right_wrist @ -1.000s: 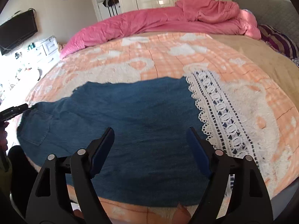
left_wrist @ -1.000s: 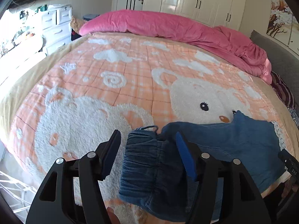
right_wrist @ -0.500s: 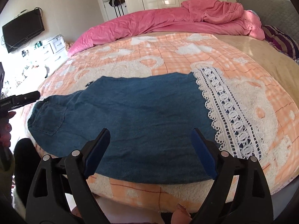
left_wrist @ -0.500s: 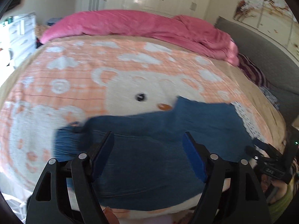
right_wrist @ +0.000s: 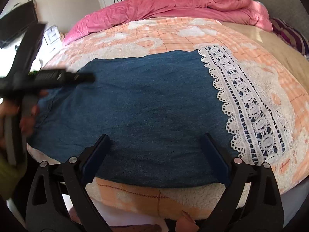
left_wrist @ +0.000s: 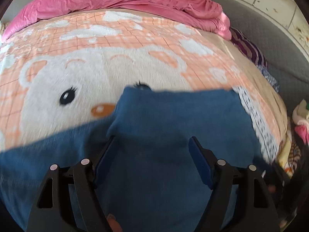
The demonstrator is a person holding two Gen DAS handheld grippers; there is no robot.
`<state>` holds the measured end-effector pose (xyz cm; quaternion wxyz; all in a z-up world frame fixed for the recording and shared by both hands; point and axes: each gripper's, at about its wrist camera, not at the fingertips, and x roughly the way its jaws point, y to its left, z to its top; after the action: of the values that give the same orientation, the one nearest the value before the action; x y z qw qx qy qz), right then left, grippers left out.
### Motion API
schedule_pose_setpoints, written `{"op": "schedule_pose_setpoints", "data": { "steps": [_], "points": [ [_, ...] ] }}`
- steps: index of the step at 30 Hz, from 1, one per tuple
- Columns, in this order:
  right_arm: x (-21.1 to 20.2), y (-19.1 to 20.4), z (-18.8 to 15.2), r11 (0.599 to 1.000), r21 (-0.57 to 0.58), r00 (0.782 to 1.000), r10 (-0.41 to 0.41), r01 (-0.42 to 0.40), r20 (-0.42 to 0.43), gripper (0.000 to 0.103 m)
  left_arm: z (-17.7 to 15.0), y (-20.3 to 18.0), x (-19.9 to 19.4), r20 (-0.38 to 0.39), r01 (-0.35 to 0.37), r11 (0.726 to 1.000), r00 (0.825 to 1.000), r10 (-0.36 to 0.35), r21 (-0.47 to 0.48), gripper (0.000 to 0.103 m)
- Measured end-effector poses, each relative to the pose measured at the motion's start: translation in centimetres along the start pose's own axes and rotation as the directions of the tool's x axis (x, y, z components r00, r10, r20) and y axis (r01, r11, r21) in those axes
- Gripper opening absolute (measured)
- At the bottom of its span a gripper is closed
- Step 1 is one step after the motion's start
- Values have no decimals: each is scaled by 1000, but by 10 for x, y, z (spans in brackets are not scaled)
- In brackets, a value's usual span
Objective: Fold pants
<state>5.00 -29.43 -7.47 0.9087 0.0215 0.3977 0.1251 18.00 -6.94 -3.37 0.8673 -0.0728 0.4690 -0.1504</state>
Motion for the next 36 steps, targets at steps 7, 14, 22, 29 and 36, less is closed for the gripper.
{"op": "schedule_pose_setpoints", "data": {
  "steps": [7, 14, 22, 29, 36],
  "points": [
    [1, 1, -1, 1000, -20, 1000, -1, 2, 23, 94, 13, -5, 30, 15, -81, 996, 997, 80, 41, 87],
    [-50, -16, 4, 992, 94, 969, 64, -89, 238, 94, 1, -11, -15, 81, 31, 999, 996, -31, -8, 89],
    [-71, -64, 4, 949, 314, 954, -124, 33, 273, 94, -8, -40, -48, 83, 35, 998, 996, -39, 46, 96],
    [-56, -78, -2, 927, 361, 963, -179, 97, 201, 94, 15, -93, -49, 79, 24, 978, 996, -41, 205, 98],
    [-37, -106, -14, 902, 432, 984, -99, 27, 145, 94, 46, -148, -5, -20, 71, 946, 997, -68, 316, 98]
  ]
}}
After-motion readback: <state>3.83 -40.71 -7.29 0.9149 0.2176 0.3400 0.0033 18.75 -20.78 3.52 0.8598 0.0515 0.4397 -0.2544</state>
